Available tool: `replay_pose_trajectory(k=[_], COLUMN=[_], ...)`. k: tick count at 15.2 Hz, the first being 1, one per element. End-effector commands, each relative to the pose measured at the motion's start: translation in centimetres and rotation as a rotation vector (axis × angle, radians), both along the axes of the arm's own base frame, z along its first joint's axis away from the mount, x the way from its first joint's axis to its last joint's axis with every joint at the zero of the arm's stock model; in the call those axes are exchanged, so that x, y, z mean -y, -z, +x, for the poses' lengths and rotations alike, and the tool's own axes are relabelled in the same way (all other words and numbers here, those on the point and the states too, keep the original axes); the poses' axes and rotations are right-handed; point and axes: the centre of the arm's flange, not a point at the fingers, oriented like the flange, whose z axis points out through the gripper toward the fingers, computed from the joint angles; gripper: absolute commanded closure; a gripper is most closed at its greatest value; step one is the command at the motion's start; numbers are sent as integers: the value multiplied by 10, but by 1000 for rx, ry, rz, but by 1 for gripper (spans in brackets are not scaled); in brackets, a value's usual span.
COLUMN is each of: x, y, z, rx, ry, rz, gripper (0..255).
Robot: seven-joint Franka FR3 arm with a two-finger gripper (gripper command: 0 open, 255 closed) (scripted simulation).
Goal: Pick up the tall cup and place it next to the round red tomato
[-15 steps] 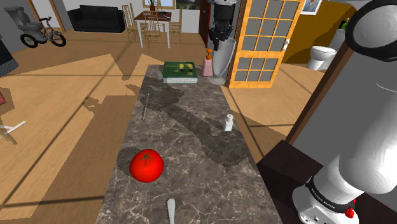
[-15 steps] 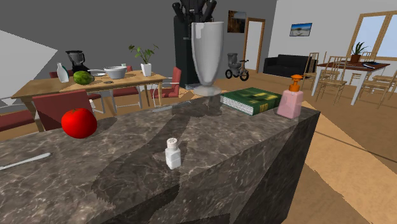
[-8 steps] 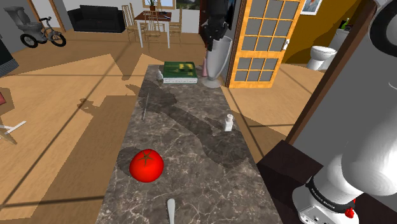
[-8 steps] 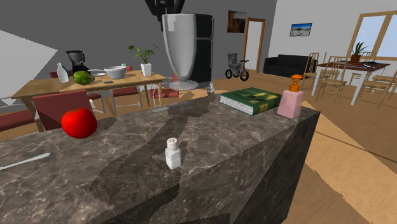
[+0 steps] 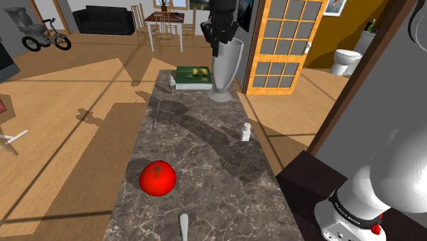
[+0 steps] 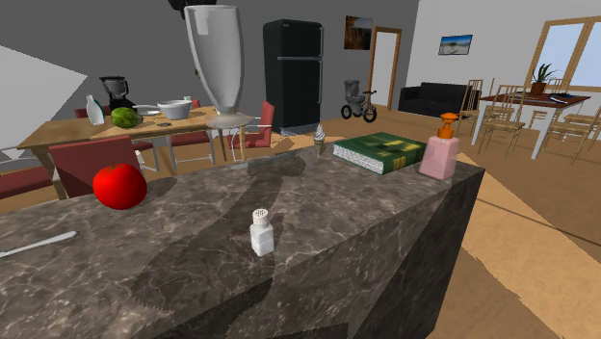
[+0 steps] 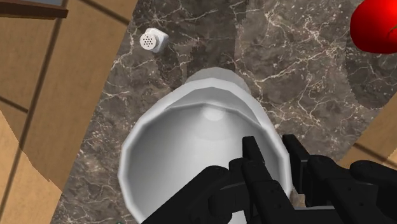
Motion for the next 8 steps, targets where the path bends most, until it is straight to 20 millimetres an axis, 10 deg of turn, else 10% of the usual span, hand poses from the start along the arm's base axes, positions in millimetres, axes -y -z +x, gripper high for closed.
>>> replay_pose_trajectory(k=[1, 8], x=[-23, -104], y=[-4, -24], z=[-14, -54], rx=[1, 1], ry=[1, 1], rz=[0, 0], gripper=[255, 255])
